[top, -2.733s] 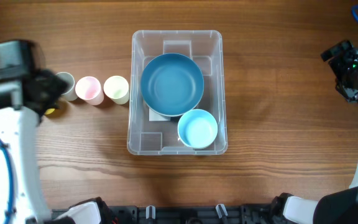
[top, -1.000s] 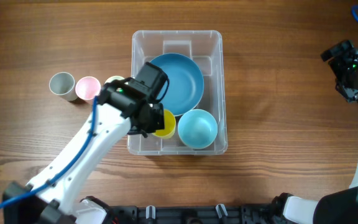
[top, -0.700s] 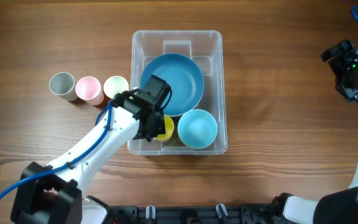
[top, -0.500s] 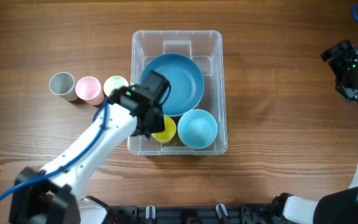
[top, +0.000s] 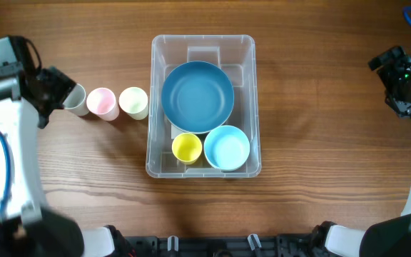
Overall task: Pack container
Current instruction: 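Reach the left gripper back to the grey cup and grasp it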
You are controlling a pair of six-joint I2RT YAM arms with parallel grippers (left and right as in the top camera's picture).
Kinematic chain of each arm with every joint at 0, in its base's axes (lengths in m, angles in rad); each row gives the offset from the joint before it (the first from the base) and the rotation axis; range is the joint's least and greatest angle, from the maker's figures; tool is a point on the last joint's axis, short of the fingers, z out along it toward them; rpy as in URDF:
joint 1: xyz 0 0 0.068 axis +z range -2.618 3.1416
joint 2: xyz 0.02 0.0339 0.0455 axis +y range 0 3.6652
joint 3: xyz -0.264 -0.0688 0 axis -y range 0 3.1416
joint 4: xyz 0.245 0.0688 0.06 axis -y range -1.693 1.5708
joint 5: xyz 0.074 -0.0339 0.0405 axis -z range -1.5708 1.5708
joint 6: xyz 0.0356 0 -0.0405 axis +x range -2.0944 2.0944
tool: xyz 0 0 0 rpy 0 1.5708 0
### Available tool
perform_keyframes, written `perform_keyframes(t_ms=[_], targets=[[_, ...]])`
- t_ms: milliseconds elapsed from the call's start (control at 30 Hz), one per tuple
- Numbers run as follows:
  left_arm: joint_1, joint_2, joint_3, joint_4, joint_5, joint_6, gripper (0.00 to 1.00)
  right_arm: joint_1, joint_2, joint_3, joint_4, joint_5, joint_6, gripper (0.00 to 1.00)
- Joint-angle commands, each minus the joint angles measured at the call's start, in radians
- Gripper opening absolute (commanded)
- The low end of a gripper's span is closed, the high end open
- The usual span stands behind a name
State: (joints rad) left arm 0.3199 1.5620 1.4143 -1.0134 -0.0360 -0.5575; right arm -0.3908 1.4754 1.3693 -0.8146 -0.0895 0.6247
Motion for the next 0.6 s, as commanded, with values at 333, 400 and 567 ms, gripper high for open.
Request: perform_keyframes(t_ms=[333,400,567], targets=[[0.078,0.389,-0.001,0.093,0.066,0.056,0.19,-0.002,0.011,0.003,0.002,-0.008,0.007,1.0],[0.094,0.345,0.0,0.08,0.053,0.052,0.15,-0.002,0.011,0.003,0.002,-0.008,0.007,1.0],[0.154,0.124,0.0,0.016,0.05,0.053,0.12,-0.002,0.011,0.003,0.002,-0.008,0.007,1.0]])
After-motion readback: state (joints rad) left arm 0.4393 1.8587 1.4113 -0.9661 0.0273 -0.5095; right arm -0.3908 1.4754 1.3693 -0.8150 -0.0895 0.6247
